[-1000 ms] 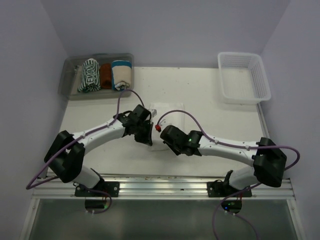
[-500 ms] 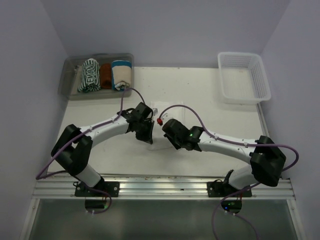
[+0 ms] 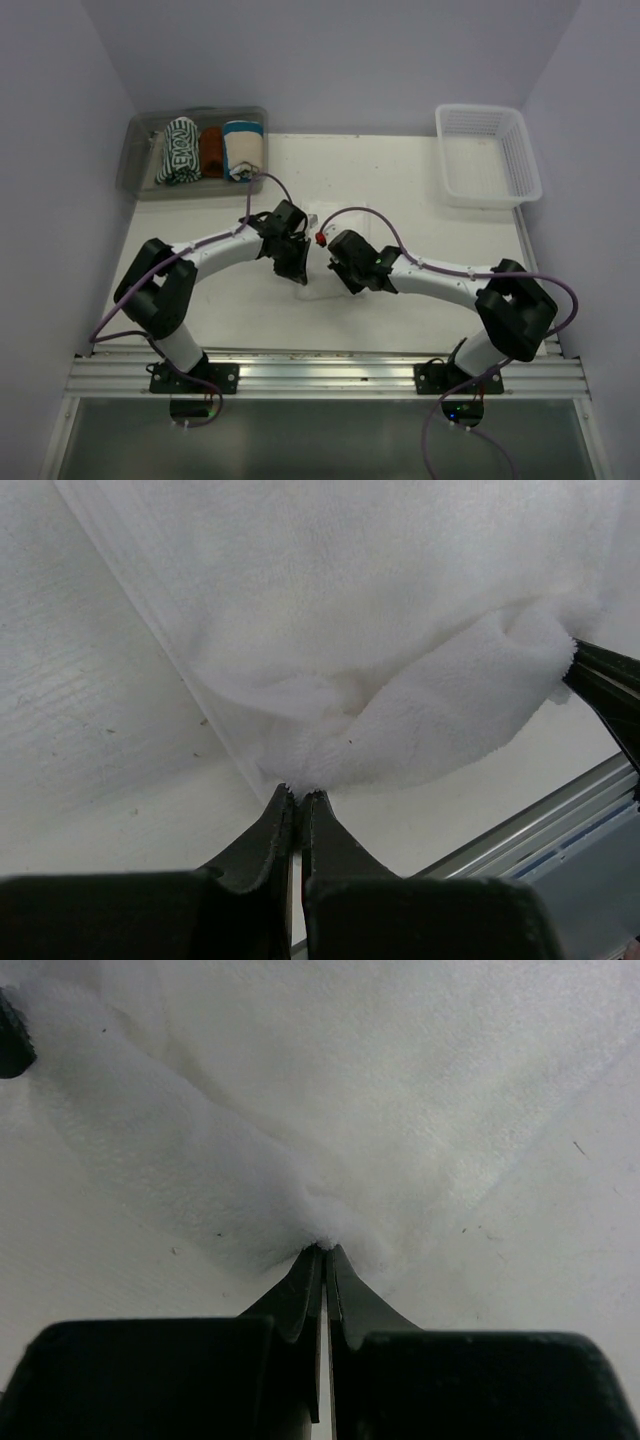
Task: Roll the towels
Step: Roll the towel
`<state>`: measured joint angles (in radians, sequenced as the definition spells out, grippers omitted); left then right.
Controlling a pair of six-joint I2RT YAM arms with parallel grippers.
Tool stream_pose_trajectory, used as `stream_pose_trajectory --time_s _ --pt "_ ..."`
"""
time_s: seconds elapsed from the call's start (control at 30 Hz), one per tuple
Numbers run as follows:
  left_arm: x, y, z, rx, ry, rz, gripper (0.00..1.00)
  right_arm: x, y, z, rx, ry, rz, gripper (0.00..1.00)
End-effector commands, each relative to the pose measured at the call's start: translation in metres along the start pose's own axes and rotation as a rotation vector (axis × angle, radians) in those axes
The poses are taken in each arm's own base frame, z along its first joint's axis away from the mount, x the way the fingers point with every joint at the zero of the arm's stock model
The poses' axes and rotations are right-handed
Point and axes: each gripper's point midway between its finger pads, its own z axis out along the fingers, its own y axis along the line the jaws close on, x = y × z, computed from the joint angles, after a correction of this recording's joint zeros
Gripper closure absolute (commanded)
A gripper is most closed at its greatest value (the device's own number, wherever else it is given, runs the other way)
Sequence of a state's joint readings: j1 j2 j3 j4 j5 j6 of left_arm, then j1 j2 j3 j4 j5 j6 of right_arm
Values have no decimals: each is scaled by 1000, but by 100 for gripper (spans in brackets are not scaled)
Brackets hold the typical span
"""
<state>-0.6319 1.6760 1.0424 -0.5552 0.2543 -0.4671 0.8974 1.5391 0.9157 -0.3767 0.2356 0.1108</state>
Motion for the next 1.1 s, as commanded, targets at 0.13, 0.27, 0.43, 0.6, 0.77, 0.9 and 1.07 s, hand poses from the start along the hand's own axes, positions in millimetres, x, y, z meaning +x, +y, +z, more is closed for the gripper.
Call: stream_pose_trajectory --time_s 0.13,0.27,0.43,0.6,0.77,0.9,1.07 --pt "-33 -7 -6 41 -75 38 95 -12 -3 14 -69 -39 64 100" --pt "-35 -3 -3 21 -63 28 77 -7 -2 22 -94 -12 88 100" --pt "-38 5 -9 -34 -86 10 65 -1 -2 29 -115 19 117 100" --pt "-50 13 -46 -85 -191 -4 62 2 2 32 -157 42 132 100" --pt "-58 9 -75 -87 -283 -32 63 6 4 35 -176 65 137 100" --pt "-62 -14 -77 38 -319 -26 66 8 7 36 -202 79 147 100" --pt "-45 -47 -57 248 -241 -22 87 10 7 34 -260 93 208 100"
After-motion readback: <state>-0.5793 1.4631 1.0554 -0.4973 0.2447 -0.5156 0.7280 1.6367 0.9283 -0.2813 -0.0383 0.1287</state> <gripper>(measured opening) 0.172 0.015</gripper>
